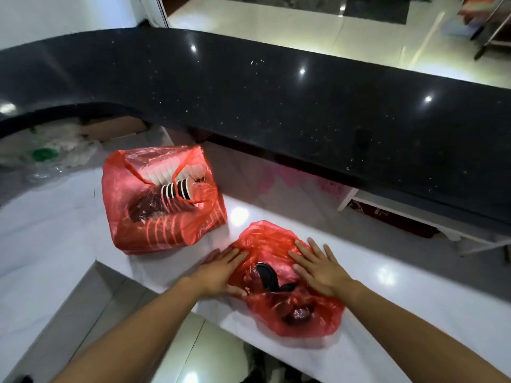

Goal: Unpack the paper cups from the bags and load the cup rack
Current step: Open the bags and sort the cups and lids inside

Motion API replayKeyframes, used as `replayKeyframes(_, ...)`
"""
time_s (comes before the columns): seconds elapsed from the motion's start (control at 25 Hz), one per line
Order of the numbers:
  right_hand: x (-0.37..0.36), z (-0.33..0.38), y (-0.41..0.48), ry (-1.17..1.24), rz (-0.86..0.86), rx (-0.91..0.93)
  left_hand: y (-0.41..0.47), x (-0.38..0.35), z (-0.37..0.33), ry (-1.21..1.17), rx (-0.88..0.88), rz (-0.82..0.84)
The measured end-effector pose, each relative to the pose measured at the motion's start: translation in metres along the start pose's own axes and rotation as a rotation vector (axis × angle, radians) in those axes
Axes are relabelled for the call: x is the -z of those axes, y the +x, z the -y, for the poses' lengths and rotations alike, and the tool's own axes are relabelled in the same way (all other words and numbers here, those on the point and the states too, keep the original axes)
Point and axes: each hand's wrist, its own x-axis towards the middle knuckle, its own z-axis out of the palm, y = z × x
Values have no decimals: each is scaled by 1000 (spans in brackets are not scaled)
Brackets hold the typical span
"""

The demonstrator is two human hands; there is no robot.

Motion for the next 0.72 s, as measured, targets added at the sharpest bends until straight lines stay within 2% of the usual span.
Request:
replayKeyframes(0.08,6,1,1,46,20,-23,-9,-11,0,50,0,-52)
replayKeyframes(0.2,17,16,0,-31,-55,-31,-15,-27,-12,27,61,-194)
replayKeyframes(0.4,4,28,-17,-112,-484,137,5,-47,-34,-49,20,-401)
replayKeyframes(0.44,4,29,-19,-93,-515,182,10,-47,-41,-44,11,-434)
replayKeyframes(0.6,6,37,-21,-207,-430,284,23,-36,-70,85,56,-362)
replayKeyframes(0.72,18,39,-22,-273,-313,203,23,-27,-72,254,73,-260)
